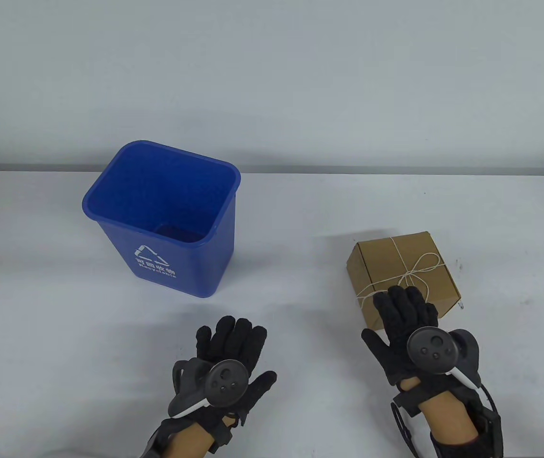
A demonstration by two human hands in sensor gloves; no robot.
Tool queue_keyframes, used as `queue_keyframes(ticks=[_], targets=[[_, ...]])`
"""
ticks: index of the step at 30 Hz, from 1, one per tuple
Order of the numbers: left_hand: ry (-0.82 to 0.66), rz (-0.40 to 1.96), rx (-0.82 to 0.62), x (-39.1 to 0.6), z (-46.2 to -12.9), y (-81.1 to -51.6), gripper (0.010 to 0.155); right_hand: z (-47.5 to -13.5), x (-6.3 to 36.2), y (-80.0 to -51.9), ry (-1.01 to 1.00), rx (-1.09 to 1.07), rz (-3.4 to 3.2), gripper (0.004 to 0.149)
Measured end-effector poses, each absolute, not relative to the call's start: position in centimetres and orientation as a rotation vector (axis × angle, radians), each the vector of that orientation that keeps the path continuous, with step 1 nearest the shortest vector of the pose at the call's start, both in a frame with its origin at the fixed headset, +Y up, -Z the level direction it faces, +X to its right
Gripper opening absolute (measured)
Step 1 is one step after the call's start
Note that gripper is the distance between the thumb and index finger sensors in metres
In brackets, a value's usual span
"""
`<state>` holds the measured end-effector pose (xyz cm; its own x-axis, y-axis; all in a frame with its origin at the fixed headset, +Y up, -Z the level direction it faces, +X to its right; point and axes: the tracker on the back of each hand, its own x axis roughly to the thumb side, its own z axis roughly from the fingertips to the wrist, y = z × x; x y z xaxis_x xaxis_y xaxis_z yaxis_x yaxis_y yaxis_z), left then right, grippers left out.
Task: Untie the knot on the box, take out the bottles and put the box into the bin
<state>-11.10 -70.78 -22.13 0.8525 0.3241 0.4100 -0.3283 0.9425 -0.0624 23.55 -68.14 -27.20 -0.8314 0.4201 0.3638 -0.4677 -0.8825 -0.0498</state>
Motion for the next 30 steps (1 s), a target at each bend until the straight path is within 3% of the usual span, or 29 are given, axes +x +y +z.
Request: queue_keyframes(ticks=[14,21,30], targets=[[-0.438,0.346,-0.008,-11.0,-22.2,-71.0,0.085,-30.5,27.8,-68.2,-0.217,0.257,2.655,0.075],[-0.434,0.356,-0.004,-11.1,-22.2,-71.0,0.084,-32.0,32.1,-69.3,-0.187,0.085,2.620,0.076],[-0.436,0.367,0.002,-11.1,-22.1,-70.9,0.084,-32.8,33.5,-71.0,-0.128,-0.021,2.538,0.081]])
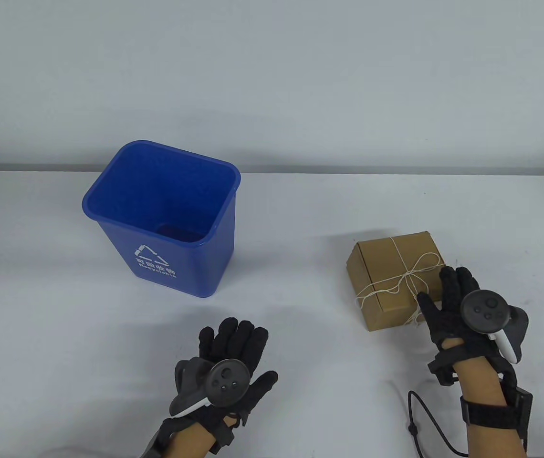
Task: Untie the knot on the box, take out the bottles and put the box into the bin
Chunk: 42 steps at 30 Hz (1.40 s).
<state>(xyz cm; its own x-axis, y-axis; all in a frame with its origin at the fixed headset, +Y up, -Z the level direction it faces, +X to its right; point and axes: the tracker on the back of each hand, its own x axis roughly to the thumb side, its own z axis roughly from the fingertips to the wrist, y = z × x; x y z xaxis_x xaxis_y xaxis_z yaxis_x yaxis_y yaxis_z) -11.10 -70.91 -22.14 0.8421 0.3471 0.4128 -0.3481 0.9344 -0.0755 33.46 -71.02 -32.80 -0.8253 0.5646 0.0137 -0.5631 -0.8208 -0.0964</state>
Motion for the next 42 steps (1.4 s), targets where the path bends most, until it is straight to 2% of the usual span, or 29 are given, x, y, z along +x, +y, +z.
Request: queue_keyframes(ticks=[8,19,42], targets=[[-0.427,0.378,0.008,-11.2,-22.2,-70.9,0.085,-33.1,34.6,-72.4,-0.074,-0.071,2.456,0.078],[-0.417,0.386,0.002,-11.3,-22.2,-70.9,0.084,-32.9,33.7,-72.8,-0.042,-0.050,2.448,0.079],[-0.369,0.393,-0.014,-12.0,-22.6,-71.2,0.083,-31.0,26.7,-72.2,0.036,0.166,2.562,0.080]])
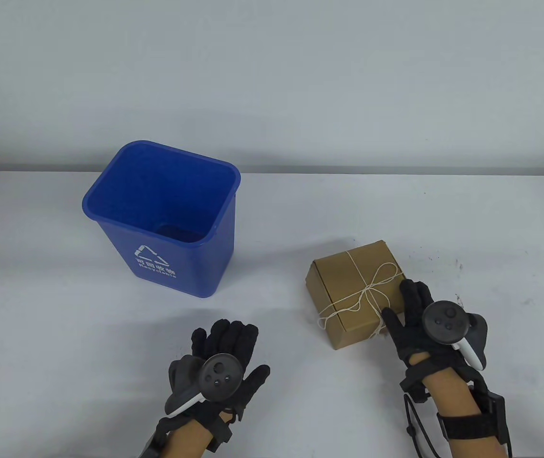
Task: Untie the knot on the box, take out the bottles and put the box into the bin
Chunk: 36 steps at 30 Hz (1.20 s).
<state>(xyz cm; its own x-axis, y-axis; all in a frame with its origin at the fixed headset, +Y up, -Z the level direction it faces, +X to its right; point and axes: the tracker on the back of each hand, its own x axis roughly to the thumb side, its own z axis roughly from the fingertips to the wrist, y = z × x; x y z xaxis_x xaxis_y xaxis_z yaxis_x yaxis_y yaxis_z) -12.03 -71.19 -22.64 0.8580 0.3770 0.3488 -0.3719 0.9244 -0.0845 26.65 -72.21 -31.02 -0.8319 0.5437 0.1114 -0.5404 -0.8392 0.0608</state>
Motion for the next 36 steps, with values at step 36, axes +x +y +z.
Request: queue_keyframes(ticks=[36], targets=[[-0.365,0.438,0.024,-12.7,-22.8,-70.9,0.088,-26.4,16.5,-72.4,0.204,0.564,2.669,0.081]])
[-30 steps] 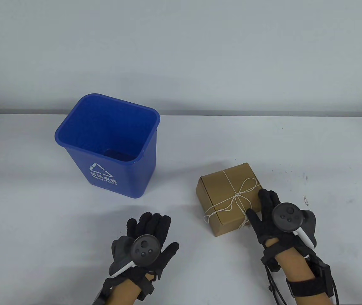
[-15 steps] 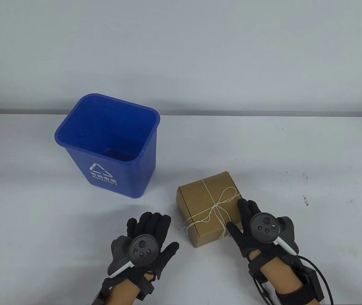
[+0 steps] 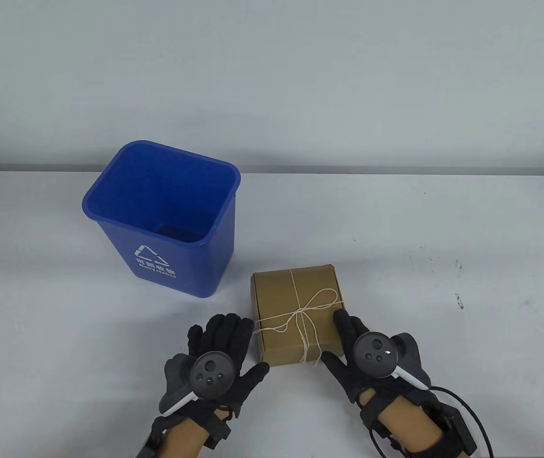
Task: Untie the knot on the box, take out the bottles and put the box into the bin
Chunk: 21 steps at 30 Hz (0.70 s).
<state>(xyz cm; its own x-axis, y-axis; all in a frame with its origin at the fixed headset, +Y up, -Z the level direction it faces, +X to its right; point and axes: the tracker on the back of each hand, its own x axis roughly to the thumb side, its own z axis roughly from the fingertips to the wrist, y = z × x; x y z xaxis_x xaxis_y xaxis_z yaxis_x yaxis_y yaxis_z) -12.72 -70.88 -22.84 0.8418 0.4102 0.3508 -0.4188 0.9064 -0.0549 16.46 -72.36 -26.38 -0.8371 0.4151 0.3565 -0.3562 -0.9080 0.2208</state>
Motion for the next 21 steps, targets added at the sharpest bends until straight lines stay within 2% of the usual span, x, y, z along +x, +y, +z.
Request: queue_keyframes(ticks=[15,21], targets=[[-0.415,0.454,0.041,-12.9,-24.9,-69.7,0.089,-24.9,14.6,-72.0,0.230,0.674,2.699,0.080],[-0.463,0.393,-0.027,-11.9,-26.8,-68.2,0.089,-24.9,14.6,-71.9,0.214,0.682,2.690,0.078]])
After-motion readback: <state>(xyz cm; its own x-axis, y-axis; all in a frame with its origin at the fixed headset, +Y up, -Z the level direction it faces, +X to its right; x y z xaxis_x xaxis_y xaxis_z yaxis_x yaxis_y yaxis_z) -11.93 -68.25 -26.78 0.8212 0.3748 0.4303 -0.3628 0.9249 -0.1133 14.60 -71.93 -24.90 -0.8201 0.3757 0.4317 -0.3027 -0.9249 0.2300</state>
